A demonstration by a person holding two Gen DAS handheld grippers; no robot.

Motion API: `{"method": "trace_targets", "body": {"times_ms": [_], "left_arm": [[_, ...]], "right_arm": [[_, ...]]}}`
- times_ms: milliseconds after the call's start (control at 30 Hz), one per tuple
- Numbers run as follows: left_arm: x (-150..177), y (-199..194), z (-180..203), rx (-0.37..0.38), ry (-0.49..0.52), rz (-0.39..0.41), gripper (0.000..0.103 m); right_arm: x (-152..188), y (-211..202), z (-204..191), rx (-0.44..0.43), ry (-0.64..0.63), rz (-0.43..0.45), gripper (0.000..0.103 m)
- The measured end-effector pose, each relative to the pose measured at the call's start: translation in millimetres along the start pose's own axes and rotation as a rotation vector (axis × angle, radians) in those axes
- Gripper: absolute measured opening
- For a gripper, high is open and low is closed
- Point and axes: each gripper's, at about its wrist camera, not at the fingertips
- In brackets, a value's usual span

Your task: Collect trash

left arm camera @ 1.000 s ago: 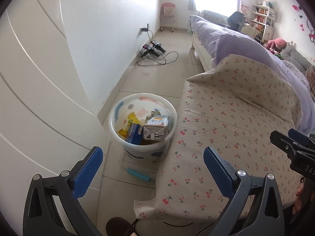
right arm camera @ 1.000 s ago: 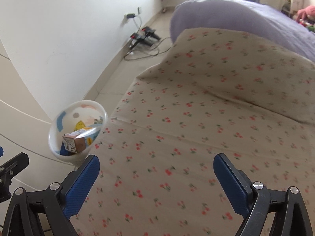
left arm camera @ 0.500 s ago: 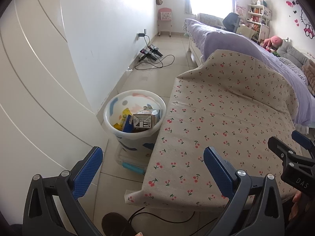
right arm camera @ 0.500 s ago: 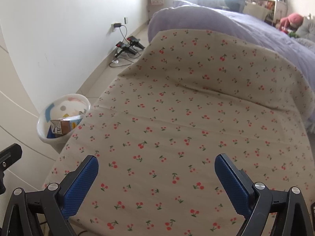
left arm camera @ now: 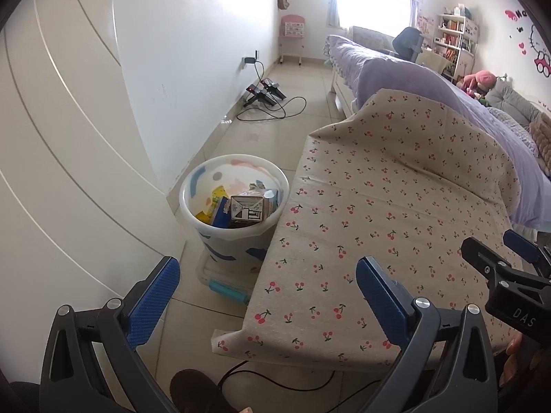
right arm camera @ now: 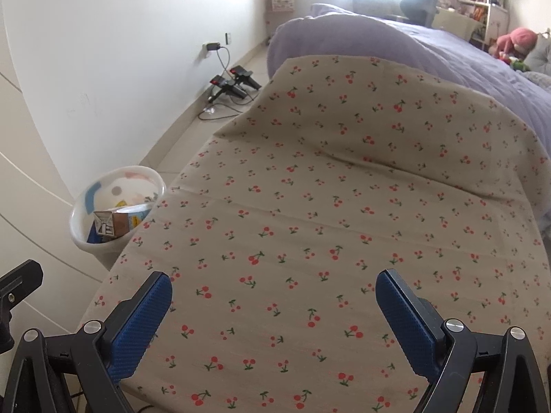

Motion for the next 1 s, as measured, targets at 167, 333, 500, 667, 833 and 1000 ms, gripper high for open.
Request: {"method": "trace_targets", "body": {"times_ms": [167, 333, 500, 667, 833, 1000], "left_arm": [[1.2, -1.2, 0.7, 0.001, 0.003, 0.005, 0.103], [1.6, -1.6, 0.4, 0.008, 0.004, 0.002, 0.103], [1.9, -3.2, 0.5, 0.010, 0.008, 0.007, 0.103], [2.3, -2.5, 0.2, 0.015, 0.007, 0.004, 0.103], [2.7, -2.3, 0.2, 0.018, 0.007, 0.004, 0.103], [2.9, -2.0, 0.0, 0.021, 0.005, 0.004, 0.103]], "right_arm": [[0.5, 0.7, 0.9, 0.001, 0.002, -0.002, 0.098], [1.2, 0.7, 1.3, 0.003, 0.000, -0.005, 0.098], [1.5, 1.4, 0.8, 0.003, -0.002, -0.007, 0.098], [3.0, 3.3, 0.1, 0.003, -0.004, -0.013, 0.098], [3.7, 5.6, -0.2, 0.003, -0.002, -0.021, 0.098], [4.7, 6.7, -0.6, 0.002, -0.002, -0.028, 0.098]]}}
Point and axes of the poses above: each gripper's, at about its wrist camera, not at the fingertips, and y roughly the way its jaws point, z to its right, x to its underside, and after that the axes turned 11 degrees about y, right-handed
